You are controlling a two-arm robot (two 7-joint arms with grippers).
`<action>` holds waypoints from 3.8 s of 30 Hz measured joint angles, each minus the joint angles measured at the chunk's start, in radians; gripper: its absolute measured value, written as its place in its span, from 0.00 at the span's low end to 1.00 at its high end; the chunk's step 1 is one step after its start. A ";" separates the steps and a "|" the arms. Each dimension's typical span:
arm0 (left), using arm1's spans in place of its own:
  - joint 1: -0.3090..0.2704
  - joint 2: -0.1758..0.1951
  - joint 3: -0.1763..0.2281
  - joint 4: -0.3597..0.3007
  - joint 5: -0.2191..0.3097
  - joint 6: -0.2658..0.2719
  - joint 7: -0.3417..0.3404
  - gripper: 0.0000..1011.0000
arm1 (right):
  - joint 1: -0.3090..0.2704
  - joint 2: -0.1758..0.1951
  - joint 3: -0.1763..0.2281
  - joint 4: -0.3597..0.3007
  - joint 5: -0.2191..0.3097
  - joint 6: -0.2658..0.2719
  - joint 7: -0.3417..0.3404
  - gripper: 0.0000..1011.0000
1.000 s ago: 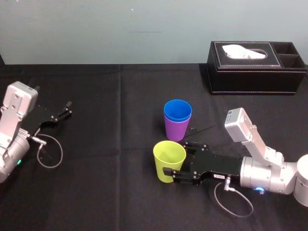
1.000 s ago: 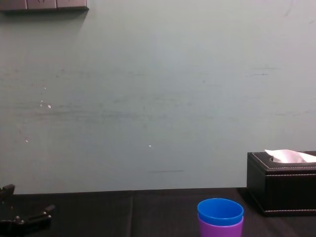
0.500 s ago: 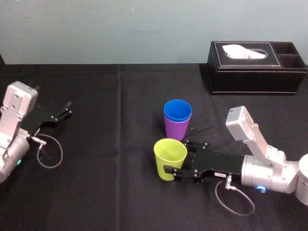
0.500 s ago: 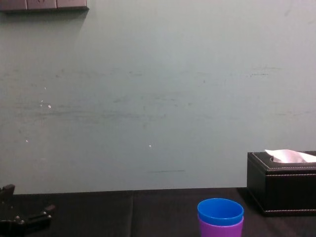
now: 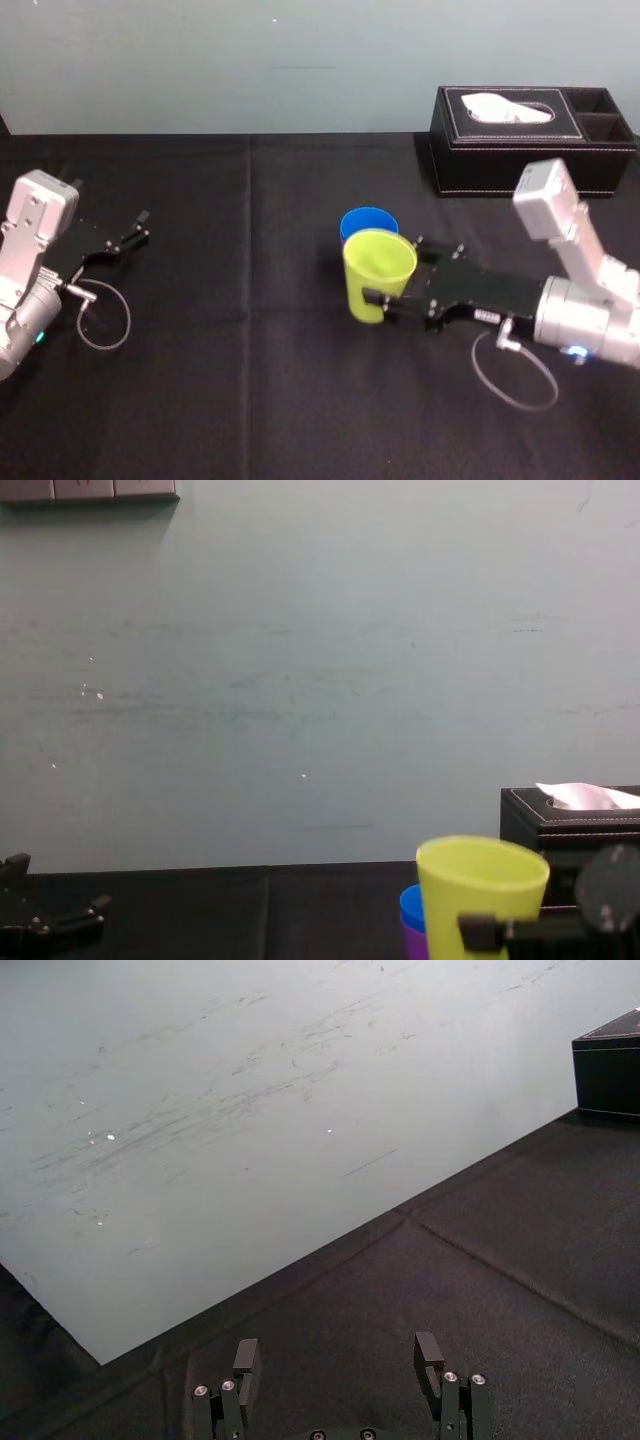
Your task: Stack the three plastic cups sequentially using one hand.
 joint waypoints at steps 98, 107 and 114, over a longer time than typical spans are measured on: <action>0.000 0.000 0.000 0.000 0.000 0.000 0.000 1.00 | 0.256 -0.142 -0.064 0.239 -0.043 0.118 -0.037 0.99; 0.000 0.000 0.000 0.000 0.000 0.000 0.000 1.00 | 0.256 -0.141 -0.063 0.238 -0.043 0.118 -0.038 0.99; 0.000 0.000 0.000 0.000 0.000 0.000 0.000 1.00 | 0.256 -0.141 -0.063 0.238 -0.043 0.118 -0.038 0.99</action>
